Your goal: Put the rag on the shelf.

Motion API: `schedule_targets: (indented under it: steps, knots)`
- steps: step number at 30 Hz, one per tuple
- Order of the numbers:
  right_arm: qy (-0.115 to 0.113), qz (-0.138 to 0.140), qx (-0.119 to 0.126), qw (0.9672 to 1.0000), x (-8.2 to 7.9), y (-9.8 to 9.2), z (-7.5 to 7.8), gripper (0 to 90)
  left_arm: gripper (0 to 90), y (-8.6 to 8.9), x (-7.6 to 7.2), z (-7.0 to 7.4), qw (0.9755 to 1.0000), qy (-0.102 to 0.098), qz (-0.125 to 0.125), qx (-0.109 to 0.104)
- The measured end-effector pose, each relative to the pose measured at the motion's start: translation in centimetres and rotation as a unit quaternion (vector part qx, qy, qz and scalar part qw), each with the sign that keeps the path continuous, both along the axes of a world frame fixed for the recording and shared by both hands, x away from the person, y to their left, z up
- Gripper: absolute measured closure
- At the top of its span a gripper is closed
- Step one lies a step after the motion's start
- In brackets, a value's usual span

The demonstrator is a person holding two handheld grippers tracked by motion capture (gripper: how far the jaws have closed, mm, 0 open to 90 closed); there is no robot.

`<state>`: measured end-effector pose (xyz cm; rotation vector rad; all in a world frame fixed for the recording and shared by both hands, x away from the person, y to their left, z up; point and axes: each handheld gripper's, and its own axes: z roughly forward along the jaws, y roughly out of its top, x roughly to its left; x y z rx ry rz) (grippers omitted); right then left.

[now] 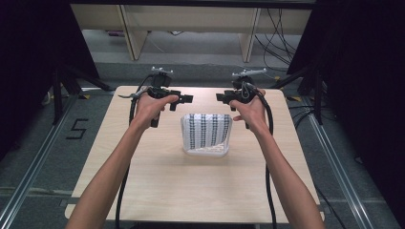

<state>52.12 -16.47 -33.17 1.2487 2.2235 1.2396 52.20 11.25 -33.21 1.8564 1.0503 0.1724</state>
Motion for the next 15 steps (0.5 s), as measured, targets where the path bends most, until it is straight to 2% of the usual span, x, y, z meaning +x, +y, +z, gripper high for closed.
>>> schedule_targets:
  steps: [1,2,11,15]
  knots:
    - [0.009,0.001,0.010,0.9999,-0.2,0.1,0.0,56.6,35.2,0.1,-0.1,0.0,1.0000,0.001,0.001,-0.002]
    - [0.009,-0.002,0.010,0.9999,-0.4,0.1,0.0,55.6,34.2,0.2,-0.3,0.1,1.0000,0.002,0.002,-0.001]
    - [0.002,0.003,0.013,0.9999,-1.1,-0.3,0.5,48.6,32.6,0.8,-1.3,0.4,1.0000,-0.004,-0.003,-0.005]
    - [0.004,0.008,0.023,0.9997,-1.4,-0.6,0.5,46.6,31.9,0.8,-1.9,0.5,0.9999,-0.007,-0.009,0.006]
